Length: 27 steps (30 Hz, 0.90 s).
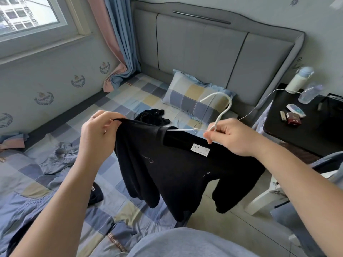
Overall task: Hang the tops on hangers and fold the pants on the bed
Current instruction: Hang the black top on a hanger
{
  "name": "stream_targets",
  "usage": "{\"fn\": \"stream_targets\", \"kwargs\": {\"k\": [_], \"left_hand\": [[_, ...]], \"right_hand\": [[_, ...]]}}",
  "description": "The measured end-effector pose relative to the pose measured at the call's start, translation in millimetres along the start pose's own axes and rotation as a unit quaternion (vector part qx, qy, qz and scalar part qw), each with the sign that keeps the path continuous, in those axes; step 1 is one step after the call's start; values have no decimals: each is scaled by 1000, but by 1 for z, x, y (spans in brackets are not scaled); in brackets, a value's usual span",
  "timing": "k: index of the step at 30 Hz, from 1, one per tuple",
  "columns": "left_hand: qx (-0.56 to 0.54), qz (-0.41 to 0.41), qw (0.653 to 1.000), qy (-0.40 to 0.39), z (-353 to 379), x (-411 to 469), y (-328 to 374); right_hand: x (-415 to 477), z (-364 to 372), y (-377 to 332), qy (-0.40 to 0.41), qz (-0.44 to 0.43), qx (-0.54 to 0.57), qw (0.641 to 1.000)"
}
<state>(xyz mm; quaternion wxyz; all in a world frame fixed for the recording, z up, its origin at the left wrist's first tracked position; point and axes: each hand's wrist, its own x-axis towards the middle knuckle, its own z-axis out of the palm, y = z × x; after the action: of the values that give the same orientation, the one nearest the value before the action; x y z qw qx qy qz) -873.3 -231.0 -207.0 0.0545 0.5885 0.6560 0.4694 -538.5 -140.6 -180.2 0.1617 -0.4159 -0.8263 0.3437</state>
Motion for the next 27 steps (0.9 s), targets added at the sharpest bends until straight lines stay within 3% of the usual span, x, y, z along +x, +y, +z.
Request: {"fn": "stream_targets", "kwargs": {"k": [4, 10, 17, 24, 27], "left_hand": [[-24, 9, 999, -31, -1, 1, -1], [5, -55, 998, -29, 4, 2, -10], [74, 73, 982, -160, 17, 2, 21], [21, 73, 988, -135, 28, -8, 19], [8, 28, 995, -95, 29, -13, 4]], "right_hand": [[-4, 13, 4, 76, 31, 19, 996], [-8, 19, -16, 78, -32, 88, 992], [4, 25, -28, 85, -41, 81, 992], [5, 24, -2, 61, -17, 87, 994], [-5, 14, 44, -1, 58, 44, 997]]}}
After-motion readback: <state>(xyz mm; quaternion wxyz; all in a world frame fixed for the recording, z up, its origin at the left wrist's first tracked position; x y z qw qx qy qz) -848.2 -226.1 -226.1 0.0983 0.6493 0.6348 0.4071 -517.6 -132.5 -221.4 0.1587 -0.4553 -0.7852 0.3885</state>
